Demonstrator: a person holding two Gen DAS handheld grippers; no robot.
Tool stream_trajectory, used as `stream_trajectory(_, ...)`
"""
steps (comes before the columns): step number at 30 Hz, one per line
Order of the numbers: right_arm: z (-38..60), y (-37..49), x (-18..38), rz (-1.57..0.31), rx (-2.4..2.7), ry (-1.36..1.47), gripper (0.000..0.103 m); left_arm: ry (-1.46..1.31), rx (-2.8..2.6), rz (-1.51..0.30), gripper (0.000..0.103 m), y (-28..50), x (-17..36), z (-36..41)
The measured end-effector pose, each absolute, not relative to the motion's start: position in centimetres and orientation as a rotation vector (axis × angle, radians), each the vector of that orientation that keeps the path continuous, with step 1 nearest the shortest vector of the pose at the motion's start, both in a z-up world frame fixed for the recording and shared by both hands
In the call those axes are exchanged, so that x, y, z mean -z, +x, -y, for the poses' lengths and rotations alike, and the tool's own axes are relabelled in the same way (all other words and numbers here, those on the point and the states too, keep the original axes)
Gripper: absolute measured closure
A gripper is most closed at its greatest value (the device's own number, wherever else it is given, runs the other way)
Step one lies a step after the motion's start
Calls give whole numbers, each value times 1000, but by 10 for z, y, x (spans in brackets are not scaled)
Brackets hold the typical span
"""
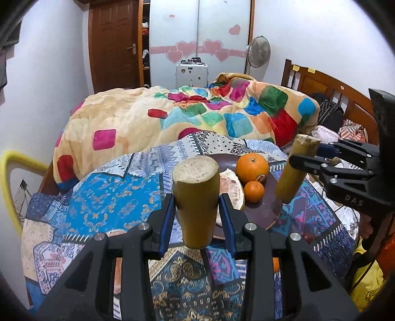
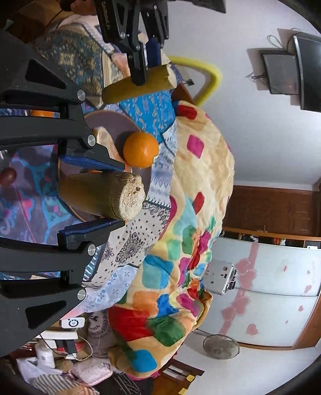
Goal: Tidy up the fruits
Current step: 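Lift both gourds and lay them across the fruit on the brown plate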
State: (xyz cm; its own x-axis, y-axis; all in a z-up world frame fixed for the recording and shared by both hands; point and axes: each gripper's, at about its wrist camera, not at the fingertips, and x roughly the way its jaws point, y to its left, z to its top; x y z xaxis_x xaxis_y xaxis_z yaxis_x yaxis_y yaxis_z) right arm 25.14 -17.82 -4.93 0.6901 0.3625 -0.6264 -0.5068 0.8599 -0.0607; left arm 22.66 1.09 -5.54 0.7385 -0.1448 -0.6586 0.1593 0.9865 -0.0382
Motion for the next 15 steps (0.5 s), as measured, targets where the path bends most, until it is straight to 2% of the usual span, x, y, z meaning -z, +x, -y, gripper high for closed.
stream_trajectory(15,167,268,70,-632,-481,-241,68,69,192,-755,67,268,71,15)
